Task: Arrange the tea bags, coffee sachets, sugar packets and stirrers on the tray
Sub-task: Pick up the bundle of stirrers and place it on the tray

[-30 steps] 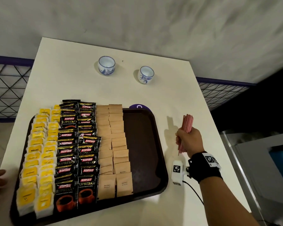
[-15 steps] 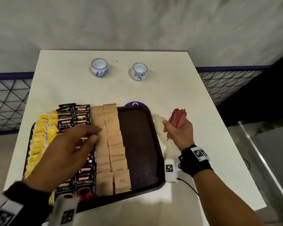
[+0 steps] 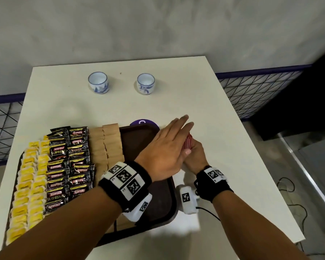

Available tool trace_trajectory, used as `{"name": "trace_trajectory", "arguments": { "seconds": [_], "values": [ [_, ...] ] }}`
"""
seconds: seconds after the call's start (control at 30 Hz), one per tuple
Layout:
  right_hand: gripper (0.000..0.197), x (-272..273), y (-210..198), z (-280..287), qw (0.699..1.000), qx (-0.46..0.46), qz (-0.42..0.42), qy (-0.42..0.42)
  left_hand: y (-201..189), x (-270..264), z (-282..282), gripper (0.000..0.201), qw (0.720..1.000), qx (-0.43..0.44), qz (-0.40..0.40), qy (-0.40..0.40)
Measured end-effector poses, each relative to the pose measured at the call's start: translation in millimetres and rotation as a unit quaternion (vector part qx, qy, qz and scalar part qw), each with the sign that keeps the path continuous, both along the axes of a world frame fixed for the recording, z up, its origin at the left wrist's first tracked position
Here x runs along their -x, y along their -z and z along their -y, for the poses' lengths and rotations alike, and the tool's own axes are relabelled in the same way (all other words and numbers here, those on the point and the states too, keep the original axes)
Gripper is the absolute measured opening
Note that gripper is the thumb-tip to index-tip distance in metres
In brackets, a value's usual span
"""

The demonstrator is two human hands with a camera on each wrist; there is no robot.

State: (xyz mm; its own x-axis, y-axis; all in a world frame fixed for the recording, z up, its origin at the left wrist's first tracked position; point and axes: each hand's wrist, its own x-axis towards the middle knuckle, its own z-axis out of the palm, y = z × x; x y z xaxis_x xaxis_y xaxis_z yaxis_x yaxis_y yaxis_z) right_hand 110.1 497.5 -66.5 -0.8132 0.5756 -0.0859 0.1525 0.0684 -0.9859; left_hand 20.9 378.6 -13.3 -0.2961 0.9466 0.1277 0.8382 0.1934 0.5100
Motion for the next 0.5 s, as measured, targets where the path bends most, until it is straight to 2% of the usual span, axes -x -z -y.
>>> {"name": "trace_trajectory", "arguments": {
  "seconds": [0.17,0.3,0.33,0.43,0.5],
  "values": [
    [0.021,-0.8,11.4,-3.4,1.000,0.003,0.006,0.008,11.0,-7.8,-15.5,0.062,1.000,0.012,-0.012,0.013],
    [0.042,-2.7,17.3,-9.8,0.998,-0.037,0.051,-0.002,13.5,-12.8,-22.0,0.053,0.999,-0.014,-0.037,0.034],
    [0.040,-3.2,17.6,-10.8,0.997,-0.051,0.063,-0.001,13.2,-12.5,-24.0,0.052,0.998,-0.023,-0.047,0.033],
    [0.018,-4.9,18.7,-12.3,0.993,-0.055,0.105,-0.013,14.7,-13.7,-30.5,0.049,0.995,-0.041,-0.081,0.047],
    [0.034,-6.3,17.5,-11.0,0.990,-0.042,0.131,-0.031,16.1,-18.7,-34.8,0.046,0.990,-0.023,-0.113,0.082]
  ]
}}
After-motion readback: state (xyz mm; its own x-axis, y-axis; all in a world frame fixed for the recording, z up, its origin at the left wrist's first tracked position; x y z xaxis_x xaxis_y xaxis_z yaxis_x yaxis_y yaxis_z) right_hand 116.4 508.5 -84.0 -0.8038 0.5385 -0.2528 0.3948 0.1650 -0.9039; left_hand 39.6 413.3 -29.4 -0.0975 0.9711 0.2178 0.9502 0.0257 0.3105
